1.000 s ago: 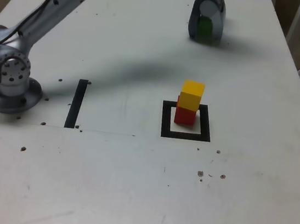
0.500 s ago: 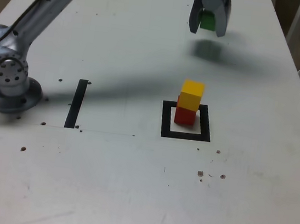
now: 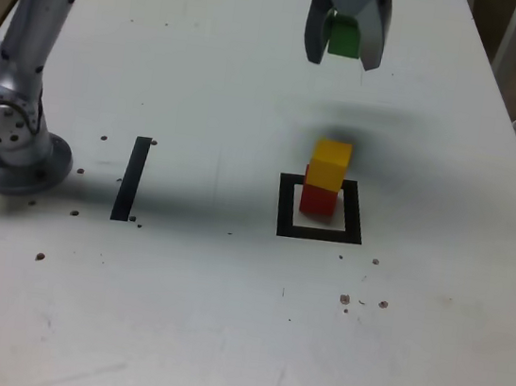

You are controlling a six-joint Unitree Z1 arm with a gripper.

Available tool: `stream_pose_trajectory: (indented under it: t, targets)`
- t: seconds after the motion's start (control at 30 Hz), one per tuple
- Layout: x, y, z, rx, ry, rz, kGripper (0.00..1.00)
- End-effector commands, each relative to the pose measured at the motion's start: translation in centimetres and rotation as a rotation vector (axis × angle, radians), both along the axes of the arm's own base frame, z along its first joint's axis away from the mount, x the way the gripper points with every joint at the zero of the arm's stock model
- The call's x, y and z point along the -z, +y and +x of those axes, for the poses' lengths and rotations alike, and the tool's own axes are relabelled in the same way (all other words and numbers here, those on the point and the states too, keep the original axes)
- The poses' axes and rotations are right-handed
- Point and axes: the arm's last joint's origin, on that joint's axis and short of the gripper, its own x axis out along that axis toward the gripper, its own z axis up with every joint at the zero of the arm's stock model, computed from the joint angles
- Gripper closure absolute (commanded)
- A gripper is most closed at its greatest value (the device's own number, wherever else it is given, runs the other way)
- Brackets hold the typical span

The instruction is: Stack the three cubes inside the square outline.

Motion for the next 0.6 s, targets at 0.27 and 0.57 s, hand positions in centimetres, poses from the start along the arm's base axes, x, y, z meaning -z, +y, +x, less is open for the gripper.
stream_pose_trajectory:
  t: [0.27,0.57]
  targets:
    - [0.0,-6.4,-0.9,0.014,0.02,-0.059,0.72]
    - [0.4,-9.8,-1.2,0.033,0.022,-0.074,0.72]
